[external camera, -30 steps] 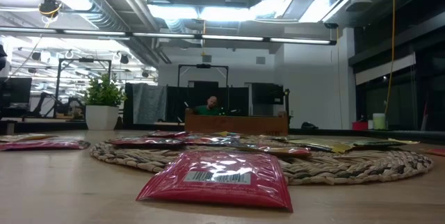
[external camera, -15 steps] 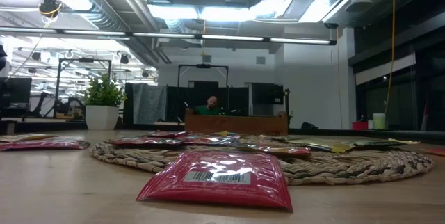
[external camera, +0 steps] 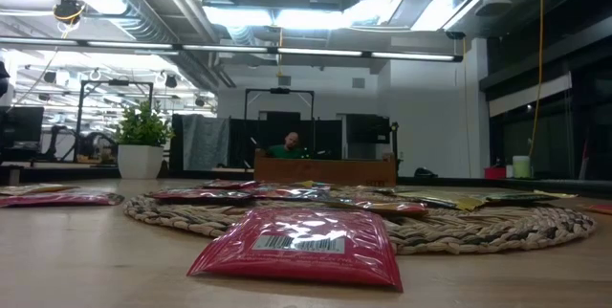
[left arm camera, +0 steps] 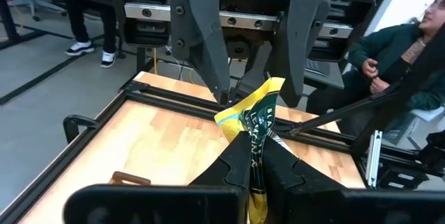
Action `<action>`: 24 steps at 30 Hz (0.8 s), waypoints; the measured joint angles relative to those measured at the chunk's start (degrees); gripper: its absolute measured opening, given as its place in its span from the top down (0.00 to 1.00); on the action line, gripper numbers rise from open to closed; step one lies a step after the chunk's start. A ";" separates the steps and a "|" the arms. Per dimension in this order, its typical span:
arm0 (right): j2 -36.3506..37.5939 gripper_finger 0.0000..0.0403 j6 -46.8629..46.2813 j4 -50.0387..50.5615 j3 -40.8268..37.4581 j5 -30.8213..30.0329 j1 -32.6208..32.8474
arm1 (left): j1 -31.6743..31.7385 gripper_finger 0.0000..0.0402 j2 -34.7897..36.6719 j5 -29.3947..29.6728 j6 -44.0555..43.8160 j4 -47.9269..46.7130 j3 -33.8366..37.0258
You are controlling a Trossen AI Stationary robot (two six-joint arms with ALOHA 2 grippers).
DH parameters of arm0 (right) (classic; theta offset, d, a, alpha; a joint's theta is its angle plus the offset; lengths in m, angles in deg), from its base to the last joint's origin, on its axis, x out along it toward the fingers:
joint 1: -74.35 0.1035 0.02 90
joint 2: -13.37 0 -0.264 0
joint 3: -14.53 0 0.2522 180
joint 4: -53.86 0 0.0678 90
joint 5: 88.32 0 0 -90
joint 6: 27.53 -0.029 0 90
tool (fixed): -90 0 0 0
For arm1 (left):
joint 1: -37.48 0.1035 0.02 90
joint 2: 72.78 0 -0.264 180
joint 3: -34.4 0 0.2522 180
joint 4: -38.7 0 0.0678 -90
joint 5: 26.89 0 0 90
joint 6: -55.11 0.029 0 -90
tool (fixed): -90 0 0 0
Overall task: Pick & Place Tea
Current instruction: Put the yellow tea bag into the left of the wooden organizer
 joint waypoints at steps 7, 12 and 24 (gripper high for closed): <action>0.00 0.58 0.25 0.04 0.00 -2.70 0.00 | 0.00 0.99 0.00 1.60 0.00 0.00 0.00; 0.00 0.58 1.43 0.04 0.00 -2.79 0.00 | -0.02 0.98 0.00 2.09 0.00 0.00 0.00; -1.53 0.58 1.25 -0.75 0.00 -2.72 0.00 | 0.00 0.99 -0.02 3.02 0.00 0.46 -0.02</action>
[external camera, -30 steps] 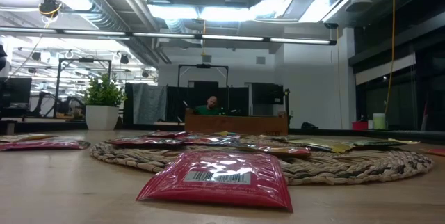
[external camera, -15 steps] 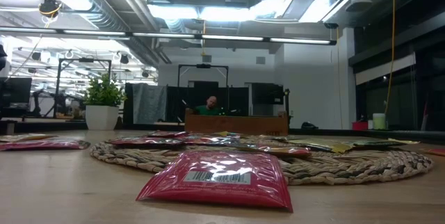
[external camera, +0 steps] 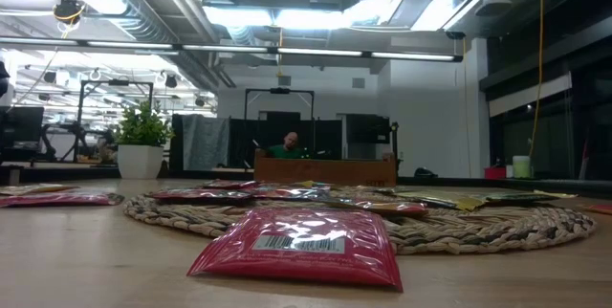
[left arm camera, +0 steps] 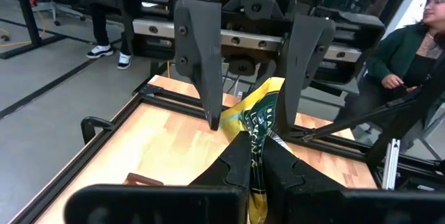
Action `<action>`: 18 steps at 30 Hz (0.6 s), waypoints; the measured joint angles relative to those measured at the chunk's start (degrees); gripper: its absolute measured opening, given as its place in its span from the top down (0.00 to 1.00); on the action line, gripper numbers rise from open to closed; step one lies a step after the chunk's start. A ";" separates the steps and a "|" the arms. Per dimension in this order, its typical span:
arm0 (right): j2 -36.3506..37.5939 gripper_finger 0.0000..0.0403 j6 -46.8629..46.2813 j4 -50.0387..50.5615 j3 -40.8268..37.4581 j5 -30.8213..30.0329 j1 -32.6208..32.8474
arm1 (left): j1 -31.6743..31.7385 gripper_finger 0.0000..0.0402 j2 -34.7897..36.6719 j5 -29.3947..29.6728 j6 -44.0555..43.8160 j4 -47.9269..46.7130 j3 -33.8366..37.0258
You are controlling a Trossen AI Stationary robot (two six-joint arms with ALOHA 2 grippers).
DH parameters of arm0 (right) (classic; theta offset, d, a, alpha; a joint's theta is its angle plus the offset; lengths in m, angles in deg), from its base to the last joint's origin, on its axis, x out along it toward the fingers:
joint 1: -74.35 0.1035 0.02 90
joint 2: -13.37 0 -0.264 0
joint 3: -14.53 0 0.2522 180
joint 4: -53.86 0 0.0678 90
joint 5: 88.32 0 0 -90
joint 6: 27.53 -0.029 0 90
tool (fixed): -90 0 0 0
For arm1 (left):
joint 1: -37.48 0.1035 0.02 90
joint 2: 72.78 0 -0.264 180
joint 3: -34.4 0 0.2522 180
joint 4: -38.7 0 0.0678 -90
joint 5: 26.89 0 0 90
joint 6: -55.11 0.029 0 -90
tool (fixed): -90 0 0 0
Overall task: Pick & Place Tea
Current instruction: Put the yellow tea bag into the left of the wooden organizer
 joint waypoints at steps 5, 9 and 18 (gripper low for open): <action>0.00 0.59 0.00 -0.42 0.00 0.02 0.00 | -0.02 0.98 0.00 -0.02 0.00 -0.01 0.00; 0.00 0.67 -0.05 -1.27 0.00 0.02 0.00 | -0.02 0.99 0.00 -0.04 0.00 -0.02 0.00; 0.00 0.97 -1.30 -1.17 0.00 0.00 -0.02 | -0.03 0.98 0.00 -0.23 -0.02 -0.27 0.00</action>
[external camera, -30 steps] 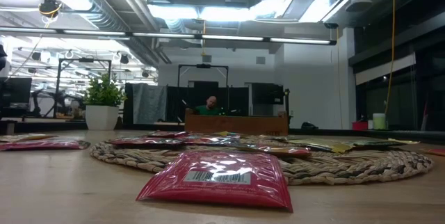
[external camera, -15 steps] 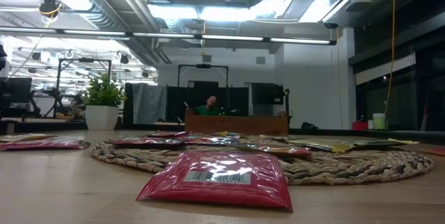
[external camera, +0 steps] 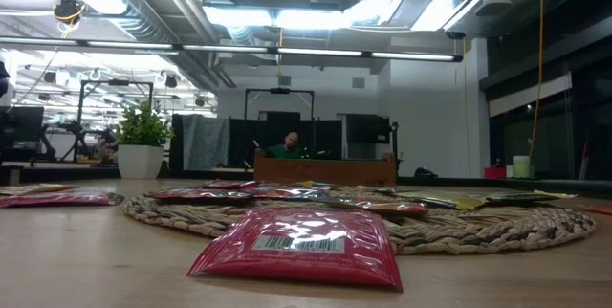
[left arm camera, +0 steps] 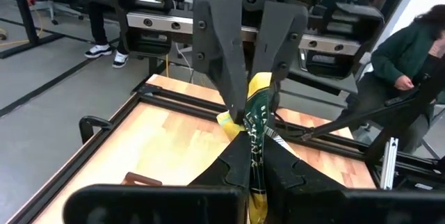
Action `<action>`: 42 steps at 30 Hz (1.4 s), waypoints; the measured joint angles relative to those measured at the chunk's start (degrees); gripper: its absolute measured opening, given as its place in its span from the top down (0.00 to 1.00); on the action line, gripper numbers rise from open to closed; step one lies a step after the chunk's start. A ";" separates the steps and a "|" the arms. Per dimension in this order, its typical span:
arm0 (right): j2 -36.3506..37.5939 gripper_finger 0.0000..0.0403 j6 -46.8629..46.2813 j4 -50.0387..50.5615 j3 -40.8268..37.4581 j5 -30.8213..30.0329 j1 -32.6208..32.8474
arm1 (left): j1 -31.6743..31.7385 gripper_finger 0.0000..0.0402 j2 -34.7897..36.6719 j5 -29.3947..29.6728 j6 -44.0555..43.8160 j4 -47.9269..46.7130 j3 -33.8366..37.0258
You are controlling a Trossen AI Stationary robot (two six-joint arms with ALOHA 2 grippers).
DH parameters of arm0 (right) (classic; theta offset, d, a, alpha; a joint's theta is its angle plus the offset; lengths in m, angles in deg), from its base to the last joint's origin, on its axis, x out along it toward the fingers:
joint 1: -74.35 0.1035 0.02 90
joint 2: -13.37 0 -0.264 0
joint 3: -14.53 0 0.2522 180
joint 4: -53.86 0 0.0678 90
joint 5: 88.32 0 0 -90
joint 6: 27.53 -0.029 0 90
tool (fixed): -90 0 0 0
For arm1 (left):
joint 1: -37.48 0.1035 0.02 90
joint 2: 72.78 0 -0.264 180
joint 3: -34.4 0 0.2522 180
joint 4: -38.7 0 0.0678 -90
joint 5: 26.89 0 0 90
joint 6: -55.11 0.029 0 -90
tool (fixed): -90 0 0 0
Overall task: Pick & Place Tea
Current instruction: Put the yellow tea bag into the left of the wooden organizer
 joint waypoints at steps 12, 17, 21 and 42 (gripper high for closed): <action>0.69 0.99 -1.86 -0.45 -0.03 -0.47 -1.21 | -0.53 0.91 -0.04 -1.22 -0.18 -9.59 -0.03; 0.74 1.00 -1.90 -0.14 0.02 -1.49 -1.79 | -0.53 0.90 -0.04 -0.93 -0.14 -9.99 0.00; 0.74 1.00 -2.72 0.22 0.02 -1.51 -2.18 | -0.53 0.91 -0.02 -0.64 -0.12 -9.39 0.00; 0.68 1.00 1.78 13.02 0.02 -4.95 -4.28 | 1.75 0.90 0.00 13.60 2.60 -3.54 0.00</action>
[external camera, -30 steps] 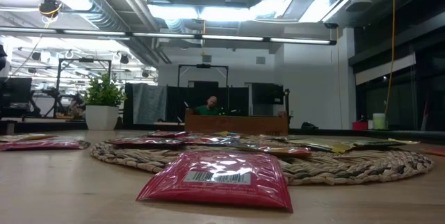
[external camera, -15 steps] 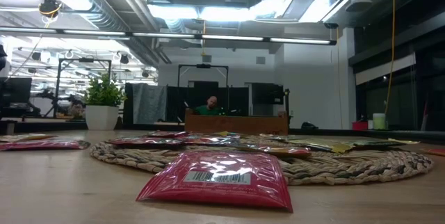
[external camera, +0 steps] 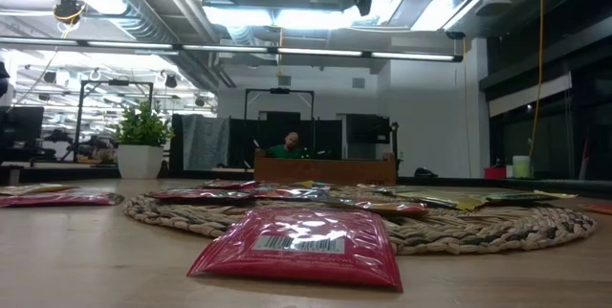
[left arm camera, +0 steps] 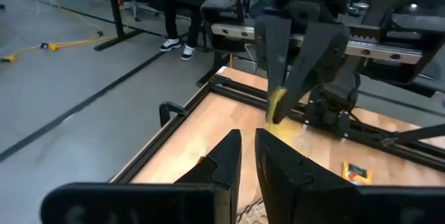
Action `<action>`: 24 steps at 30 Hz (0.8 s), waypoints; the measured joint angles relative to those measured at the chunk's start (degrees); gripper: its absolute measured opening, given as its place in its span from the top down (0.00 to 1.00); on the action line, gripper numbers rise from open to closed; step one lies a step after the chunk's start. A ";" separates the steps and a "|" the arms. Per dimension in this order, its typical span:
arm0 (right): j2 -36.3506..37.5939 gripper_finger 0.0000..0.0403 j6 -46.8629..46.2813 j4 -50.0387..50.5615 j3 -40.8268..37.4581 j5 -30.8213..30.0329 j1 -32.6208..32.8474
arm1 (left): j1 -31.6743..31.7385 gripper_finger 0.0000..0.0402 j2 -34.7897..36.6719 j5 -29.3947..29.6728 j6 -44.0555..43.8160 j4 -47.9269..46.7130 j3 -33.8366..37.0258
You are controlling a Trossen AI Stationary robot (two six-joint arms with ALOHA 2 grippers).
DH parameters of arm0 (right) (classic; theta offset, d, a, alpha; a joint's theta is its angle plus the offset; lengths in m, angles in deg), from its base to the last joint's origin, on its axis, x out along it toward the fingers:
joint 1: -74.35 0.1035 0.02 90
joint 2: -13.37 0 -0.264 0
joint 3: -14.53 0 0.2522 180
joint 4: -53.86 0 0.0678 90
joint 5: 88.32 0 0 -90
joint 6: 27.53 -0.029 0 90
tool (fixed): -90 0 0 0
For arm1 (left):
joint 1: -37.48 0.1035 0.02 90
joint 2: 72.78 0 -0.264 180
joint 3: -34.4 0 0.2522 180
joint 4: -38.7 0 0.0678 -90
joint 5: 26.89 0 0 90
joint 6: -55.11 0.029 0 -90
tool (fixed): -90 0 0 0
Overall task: Pick & Place Tea
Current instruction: Put the yellow tea bag into the left of the wooden organizer
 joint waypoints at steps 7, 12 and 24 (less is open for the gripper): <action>-0.02 1.00 -0.74 0.52 0.00 4.13 0.00 | 0.87 0.90 0.02 -7.32 6.02 -0.03 0.00; -0.02 1.00 -6.51 0.48 0.00 14.03 -1.46 | 0.84 0.90 1.64 -13.48 16.62 -1.35 0.00; -0.04 1.00 -26.10 -2.07 0.00 38.98 -4.13 | -3.77 0.90 5.11 -18.16 36.61 -3.00 0.00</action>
